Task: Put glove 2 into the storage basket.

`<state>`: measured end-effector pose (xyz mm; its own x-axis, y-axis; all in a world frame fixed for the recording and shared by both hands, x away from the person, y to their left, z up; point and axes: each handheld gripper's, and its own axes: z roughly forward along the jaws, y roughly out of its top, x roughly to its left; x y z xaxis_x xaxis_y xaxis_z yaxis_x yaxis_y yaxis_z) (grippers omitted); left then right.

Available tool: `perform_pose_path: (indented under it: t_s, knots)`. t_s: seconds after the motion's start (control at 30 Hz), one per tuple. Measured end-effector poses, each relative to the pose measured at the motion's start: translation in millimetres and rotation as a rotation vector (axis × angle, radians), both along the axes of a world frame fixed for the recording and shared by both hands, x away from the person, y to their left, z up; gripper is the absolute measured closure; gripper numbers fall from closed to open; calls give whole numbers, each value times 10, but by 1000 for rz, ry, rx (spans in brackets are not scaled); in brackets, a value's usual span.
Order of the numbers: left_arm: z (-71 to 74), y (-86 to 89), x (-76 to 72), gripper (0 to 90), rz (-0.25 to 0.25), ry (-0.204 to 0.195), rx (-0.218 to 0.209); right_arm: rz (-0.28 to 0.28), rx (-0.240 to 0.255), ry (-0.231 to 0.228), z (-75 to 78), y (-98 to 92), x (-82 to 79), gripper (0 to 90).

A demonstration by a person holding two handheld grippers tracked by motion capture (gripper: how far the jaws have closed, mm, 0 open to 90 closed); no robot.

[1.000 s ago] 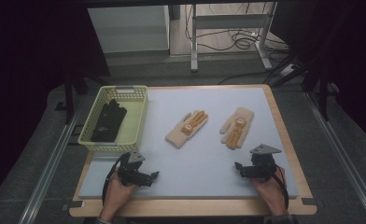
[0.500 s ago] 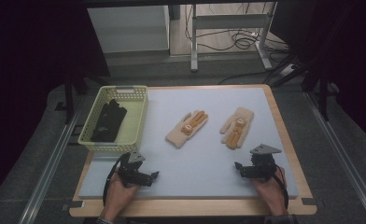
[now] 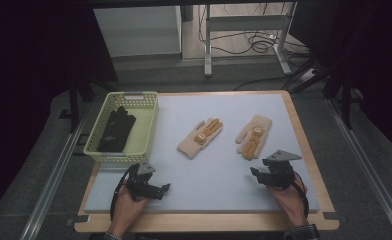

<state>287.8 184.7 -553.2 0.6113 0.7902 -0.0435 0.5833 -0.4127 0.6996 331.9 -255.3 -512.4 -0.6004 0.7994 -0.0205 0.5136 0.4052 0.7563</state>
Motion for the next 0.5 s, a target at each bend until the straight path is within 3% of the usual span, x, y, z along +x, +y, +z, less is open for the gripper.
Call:
perform_pose_path:
  t_s: [0.27,0.5]
  knots:
    - [0,0,-1,11,1,1,-1,39,24,-5,161,195,185,630]
    - [-1,-1,-2,12,1,0,-2,59,8,-3,167,405,360,675]
